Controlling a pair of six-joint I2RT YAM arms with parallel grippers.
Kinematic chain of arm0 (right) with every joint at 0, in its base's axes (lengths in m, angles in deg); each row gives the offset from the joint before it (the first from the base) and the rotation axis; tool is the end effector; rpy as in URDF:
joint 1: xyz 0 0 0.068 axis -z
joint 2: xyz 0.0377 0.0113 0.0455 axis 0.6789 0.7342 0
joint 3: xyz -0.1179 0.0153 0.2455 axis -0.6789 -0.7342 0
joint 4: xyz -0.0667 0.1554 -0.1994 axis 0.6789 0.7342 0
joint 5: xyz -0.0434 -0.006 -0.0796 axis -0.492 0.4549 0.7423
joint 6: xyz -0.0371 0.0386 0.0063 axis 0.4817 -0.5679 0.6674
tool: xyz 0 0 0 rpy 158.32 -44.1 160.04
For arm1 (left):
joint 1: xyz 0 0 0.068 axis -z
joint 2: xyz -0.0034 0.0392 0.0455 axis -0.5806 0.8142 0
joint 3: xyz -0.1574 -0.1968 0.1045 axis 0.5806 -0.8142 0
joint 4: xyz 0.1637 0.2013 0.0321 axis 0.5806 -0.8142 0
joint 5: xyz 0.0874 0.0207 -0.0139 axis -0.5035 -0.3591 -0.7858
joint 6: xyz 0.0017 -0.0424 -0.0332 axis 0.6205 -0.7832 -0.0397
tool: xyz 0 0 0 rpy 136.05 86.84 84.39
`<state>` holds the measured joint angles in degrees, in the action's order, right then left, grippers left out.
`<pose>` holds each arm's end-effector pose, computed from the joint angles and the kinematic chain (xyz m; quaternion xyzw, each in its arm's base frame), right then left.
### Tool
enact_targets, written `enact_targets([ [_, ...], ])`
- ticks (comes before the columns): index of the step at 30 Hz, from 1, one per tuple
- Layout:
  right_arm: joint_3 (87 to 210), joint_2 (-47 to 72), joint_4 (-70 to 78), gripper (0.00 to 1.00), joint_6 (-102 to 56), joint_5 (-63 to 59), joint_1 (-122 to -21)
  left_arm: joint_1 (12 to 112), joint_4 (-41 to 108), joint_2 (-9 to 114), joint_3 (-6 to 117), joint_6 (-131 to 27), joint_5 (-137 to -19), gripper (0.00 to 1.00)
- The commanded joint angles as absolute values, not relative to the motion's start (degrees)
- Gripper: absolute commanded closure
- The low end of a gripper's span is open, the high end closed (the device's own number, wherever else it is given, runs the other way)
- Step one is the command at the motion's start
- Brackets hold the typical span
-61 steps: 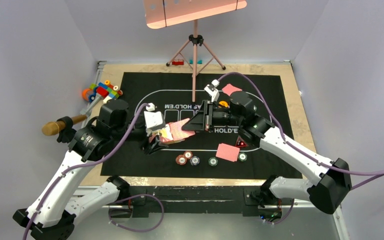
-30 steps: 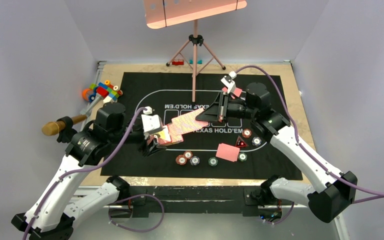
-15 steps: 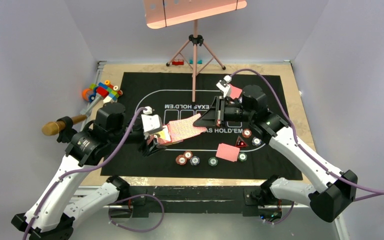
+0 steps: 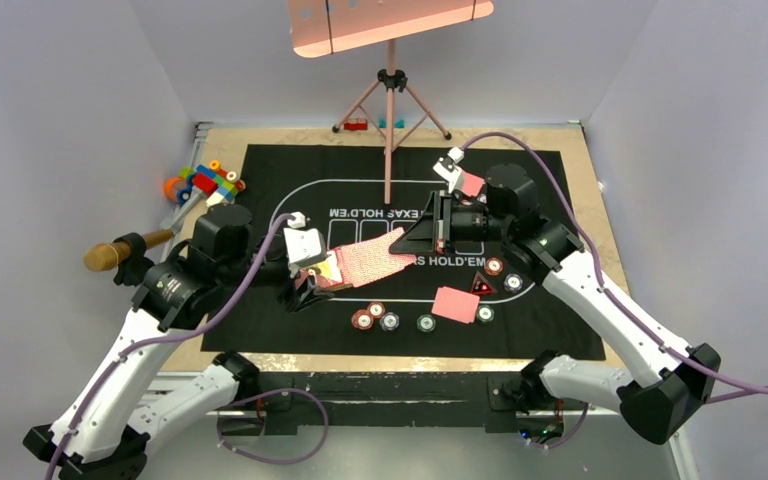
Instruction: Distribute texas hold em gaming equipment
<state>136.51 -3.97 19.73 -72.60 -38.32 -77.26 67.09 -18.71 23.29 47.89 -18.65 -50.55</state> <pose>0.1903 0.1605 0.3777 -0.0741 0.7756 0.6020 0.1745 0.1081 -0.0909 0.3837 0.5062 0.6787 -0.3077 0.4341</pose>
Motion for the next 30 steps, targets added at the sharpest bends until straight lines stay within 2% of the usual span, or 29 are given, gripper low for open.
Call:
enact_targets([
  [1,139.99,-3.48,21.21,1.0,-70.03,-39.73,-77.49,67.11,-15.18,23.31,48.66,-18.4,-49.3,1.0],
  [30,144.13,1.69,21.33,1.0,-69.49,-40.9,-78.09,67.09,-15.87,23.28,48.59,-17.6,-48.36,1.0],
])
